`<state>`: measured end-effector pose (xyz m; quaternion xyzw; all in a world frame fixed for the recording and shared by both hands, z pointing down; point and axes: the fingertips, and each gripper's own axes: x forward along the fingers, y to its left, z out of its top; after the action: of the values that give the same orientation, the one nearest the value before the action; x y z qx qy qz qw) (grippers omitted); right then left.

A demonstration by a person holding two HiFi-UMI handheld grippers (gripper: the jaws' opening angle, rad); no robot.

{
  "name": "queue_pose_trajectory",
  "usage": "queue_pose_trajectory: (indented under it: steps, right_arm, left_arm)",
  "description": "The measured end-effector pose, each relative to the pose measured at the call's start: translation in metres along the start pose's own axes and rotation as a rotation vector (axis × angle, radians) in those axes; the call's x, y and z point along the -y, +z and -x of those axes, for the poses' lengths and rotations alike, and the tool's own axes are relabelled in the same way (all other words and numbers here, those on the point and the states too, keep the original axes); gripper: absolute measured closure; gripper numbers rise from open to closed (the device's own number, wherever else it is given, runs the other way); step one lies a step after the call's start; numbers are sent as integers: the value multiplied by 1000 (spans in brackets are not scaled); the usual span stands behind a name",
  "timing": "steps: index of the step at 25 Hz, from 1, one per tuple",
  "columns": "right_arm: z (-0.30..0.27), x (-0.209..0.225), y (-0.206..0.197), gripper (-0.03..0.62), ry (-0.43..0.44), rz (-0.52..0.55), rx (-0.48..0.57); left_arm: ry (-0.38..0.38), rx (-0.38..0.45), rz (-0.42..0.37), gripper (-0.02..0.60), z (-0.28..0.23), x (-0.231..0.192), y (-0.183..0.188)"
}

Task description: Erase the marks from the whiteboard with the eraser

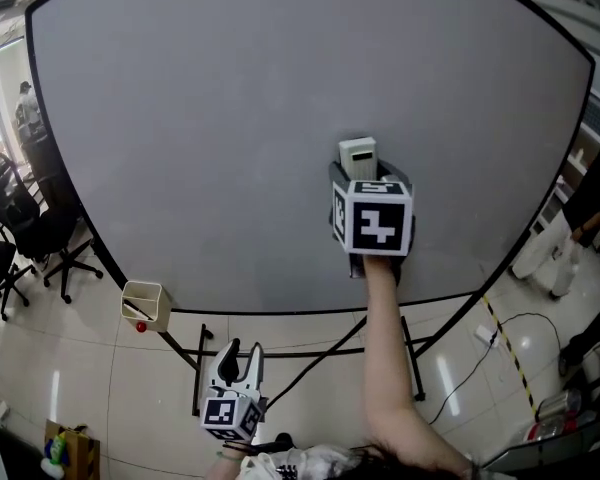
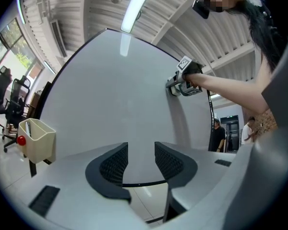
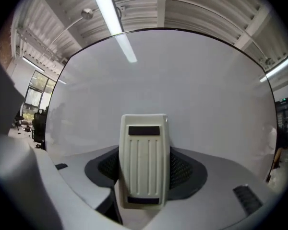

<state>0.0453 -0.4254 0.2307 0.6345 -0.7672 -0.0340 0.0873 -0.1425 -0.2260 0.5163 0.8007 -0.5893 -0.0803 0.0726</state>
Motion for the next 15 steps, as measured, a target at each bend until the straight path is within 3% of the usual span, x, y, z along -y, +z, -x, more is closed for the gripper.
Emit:
queue_pose_trajectory:
  steps: [2,6,8,10,13,15]
  right_arm:
    - [0,12,-29,318,-8,-43,-63]
    - [-12,-13,-170,318,57,-50,-353]
    - [-12,-19,-211,319,76,-51,-427]
    - [-9,-10,-192,319,66,-49,-367]
    - [-5,19,-95,318,36,-67,-172]
    - [-2,32,-54,319,29,-85,-121]
  left_arm:
    - [-2,-4,-1,428,-1,0,-2]
    - [-8,-3,1,428,-7,-1,-3]
    - [-27,-10,-17,428,-8,2,-7]
    - [-39,-20,-23,428,-9,6,-9]
    - [-37,-14,1,428,-13,13,-3]
    - [-37,-8,4,428,-15,16,0]
